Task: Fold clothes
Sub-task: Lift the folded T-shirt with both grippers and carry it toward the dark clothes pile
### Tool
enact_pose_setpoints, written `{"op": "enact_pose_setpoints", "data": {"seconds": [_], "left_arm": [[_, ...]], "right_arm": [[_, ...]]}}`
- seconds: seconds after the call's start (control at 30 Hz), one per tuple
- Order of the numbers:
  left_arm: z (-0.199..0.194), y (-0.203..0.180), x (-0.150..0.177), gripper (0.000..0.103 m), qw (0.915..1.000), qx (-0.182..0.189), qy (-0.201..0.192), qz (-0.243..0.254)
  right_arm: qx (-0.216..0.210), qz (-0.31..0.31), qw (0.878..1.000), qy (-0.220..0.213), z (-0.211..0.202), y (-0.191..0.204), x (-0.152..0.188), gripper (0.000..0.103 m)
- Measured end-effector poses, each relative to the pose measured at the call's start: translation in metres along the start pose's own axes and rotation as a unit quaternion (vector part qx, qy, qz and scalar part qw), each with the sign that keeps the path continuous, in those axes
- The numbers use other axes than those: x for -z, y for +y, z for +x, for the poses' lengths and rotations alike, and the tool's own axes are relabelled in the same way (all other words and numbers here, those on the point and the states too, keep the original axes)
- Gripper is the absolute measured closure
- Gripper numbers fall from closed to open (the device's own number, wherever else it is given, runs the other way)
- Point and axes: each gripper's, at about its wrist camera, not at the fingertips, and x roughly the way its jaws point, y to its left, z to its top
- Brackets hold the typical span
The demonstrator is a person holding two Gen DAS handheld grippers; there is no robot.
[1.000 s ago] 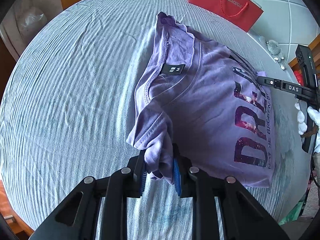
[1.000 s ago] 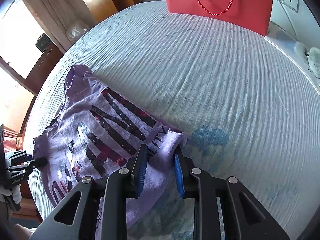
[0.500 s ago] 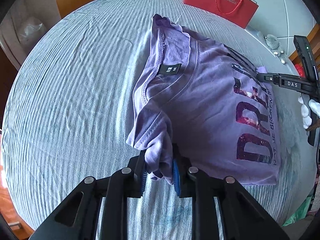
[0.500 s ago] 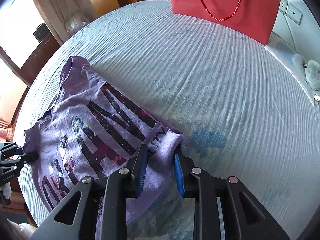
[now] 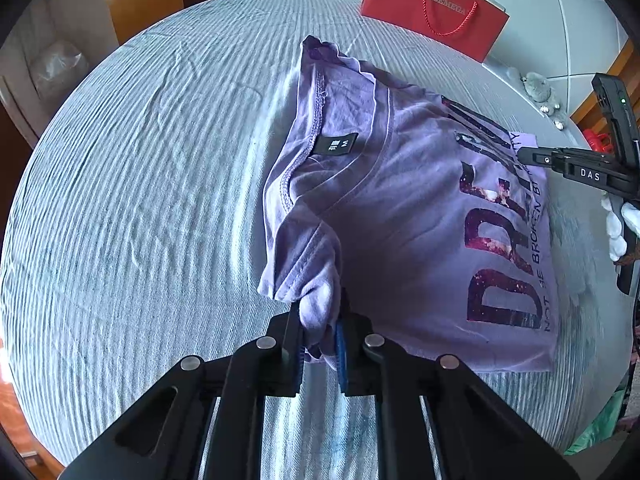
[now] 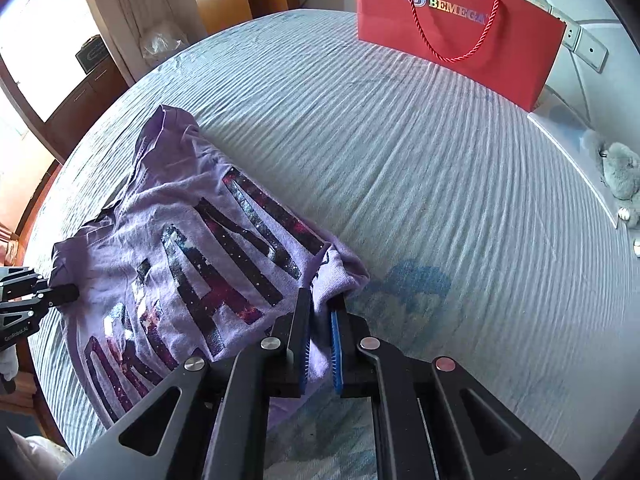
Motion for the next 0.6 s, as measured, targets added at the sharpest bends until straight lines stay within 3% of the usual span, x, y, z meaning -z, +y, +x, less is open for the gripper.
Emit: {"op": "enact_pose_setpoints", "data": {"seconds": [0.27,0.37,0.43,0.53,0.6], "left_arm": [[-0.037,-0.011,-0.022,0.094,0.9990,0.011,-0.042,0.015],[-0.047,0.008,-0.022,0.094,0.9981,0.017,-0.057,0.017],[-0.023,0.081,-0.025,0.094,0.9974,0.025,-0.064,0.022],[0.012,0.006,-0.033,0.094,0.9965,0.035,-0.069,0.030],[0.003,0.001,-0.029,0.094,0.9954,0.050,-0.071,0.042]], "right_arm": [[0.011,-0.007,0.999,-0.041,-0.041,0.007,0.001,0.095],[0.019,-0.014,0.998,-0.057,-0.059,0.010,0.003,0.096],[0.028,-0.018,0.997,-0.068,-0.070,0.010,0.005,0.096],[0.043,-0.014,0.996,-0.078,-0.089,0.008,0.009,0.096],[0.057,-0.010,0.995,-0.085,-0.102,0.004,0.011,0.096]]}}
